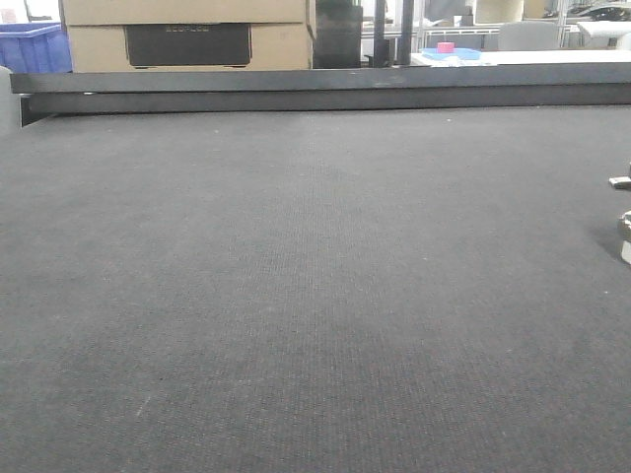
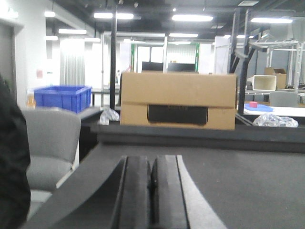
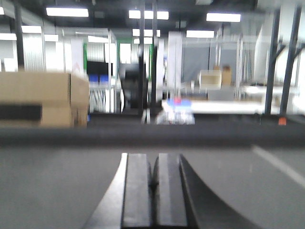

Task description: Place valve from conveyor to right shelf box

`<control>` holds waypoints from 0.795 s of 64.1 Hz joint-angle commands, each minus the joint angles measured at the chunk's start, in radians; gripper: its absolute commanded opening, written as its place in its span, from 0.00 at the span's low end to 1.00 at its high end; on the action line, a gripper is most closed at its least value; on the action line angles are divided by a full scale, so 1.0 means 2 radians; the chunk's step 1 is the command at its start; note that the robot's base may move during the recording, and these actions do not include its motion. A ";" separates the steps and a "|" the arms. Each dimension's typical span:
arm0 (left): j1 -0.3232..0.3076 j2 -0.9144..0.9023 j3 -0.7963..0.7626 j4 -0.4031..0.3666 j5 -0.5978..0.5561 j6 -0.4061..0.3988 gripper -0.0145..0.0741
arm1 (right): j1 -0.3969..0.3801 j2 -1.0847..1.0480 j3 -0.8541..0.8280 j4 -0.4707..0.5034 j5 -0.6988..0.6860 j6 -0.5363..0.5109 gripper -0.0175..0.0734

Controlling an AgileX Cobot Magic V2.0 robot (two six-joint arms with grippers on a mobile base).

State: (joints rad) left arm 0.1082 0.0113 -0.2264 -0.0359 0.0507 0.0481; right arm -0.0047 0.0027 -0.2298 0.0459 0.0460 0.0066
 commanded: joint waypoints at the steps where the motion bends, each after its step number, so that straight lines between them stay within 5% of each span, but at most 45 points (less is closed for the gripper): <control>1: -0.002 0.020 -0.050 0.018 0.067 -0.003 0.06 | -0.001 0.020 -0.060 -0.002 0.052 -0.003 0.02; 11: -0.002 0.081 -0.128 0.021 0.146 -0.003 0.28 | -0.001 0.097 -0.152 -0.002 0.111 -0.003 0.22; 22: -0.002 0.142 -0.180 0.021 0.179 -0.003 0.67 | 0.001 0.182 -0.201 -0.002 0.119 -0.003 0.63; 28: -0.002 0.167 -0.187 0.021 0.176 -0.003 0.85 | 0.004 0.205 -0.202 -0.014 0.083 -0.003 0.78; 36: -0.022 0.181 -0.187 0.021 0.175 -0.003 0.84 | 0.004 0.251 -0.224 -0.014 0.079 -0.003 0.81; 51: -0.037 0.195 -0.187 0.021 0.160 -0.003 0.83 | 0.036 0.390 -0.373 -0.015 0.269 -0.003 0.81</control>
State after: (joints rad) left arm 0.0422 0.3945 -0.5930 0.0055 0.3992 0.0481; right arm 0.0461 0.6944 -0.8832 0.0266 0.4686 0.0000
